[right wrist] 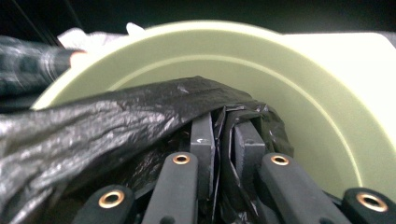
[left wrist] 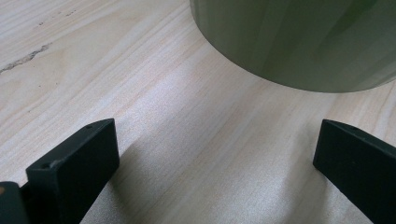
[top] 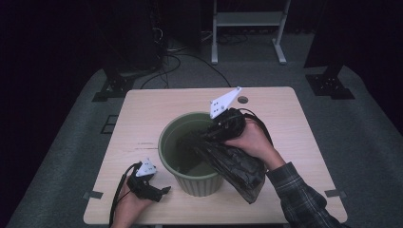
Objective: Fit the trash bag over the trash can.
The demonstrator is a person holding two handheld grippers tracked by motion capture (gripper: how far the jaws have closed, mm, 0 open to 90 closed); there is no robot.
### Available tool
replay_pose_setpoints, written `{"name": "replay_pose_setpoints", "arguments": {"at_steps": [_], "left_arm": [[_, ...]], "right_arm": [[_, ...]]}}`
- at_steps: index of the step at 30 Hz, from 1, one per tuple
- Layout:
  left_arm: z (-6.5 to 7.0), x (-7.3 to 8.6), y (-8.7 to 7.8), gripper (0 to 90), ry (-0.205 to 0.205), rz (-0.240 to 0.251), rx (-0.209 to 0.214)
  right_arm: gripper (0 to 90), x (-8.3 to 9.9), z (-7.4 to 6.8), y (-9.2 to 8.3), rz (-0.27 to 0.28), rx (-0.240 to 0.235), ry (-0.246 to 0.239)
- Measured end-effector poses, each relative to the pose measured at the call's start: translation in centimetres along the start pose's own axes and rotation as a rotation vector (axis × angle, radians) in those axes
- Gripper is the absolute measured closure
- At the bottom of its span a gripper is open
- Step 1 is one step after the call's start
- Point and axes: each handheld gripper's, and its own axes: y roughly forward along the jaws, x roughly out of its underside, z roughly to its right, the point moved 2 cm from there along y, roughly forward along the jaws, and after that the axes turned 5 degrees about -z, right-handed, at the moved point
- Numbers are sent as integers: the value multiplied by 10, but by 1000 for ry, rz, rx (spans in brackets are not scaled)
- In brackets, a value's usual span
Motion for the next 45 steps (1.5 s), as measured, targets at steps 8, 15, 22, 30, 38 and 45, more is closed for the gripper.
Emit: {"name": "replay_pose_setpoints", "arguments": {"at_steps": [8,15,22,30,38,45], "left_arm": [[0,0,0,0,0,0,0],[0,0,0,0,0,0,0],[0,0,0,0,0,0,0],[0,0,0,0,0,0,0],[0,0,0,0,-2,0,-2],[0,0,0,0,-4,0,-3]], "right_arm": [[785,2,-1,13,-111,-1,-3],[689,3,-1,18,-155,-12,-2],[516,4,3,-4,-34,36,24],[477,24,4,-46,58,93,57],[466,62,1,-78,103,142,122],[466,100,7,-94,147,148,207]]}}
